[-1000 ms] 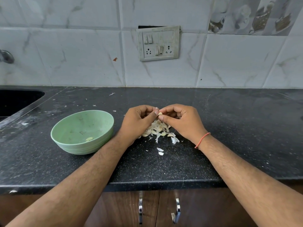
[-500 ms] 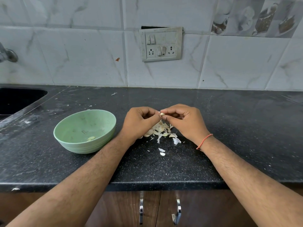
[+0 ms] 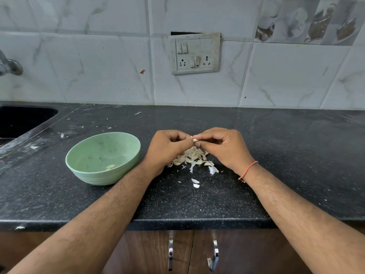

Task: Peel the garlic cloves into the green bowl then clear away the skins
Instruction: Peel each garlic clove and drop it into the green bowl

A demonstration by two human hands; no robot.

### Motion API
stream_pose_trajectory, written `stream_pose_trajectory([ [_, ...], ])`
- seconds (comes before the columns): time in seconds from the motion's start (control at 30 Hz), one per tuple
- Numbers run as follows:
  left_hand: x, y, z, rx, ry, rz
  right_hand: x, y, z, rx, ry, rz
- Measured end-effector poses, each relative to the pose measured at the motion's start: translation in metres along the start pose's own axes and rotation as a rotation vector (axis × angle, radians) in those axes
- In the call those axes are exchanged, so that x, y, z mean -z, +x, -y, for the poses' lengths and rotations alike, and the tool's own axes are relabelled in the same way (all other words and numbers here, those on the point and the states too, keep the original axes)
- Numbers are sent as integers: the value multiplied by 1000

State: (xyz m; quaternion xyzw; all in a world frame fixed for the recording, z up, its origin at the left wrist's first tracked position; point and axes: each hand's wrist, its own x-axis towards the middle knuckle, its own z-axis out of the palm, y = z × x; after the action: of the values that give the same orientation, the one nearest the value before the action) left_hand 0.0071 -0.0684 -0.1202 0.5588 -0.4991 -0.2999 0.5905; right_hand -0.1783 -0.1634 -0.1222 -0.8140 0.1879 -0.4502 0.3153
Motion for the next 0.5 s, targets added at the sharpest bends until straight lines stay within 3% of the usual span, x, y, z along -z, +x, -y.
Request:
stream_pose_trajectory([
  [0.5,-2,0,2,-155,96,0,-1,1,0,-124,151,-3],
])
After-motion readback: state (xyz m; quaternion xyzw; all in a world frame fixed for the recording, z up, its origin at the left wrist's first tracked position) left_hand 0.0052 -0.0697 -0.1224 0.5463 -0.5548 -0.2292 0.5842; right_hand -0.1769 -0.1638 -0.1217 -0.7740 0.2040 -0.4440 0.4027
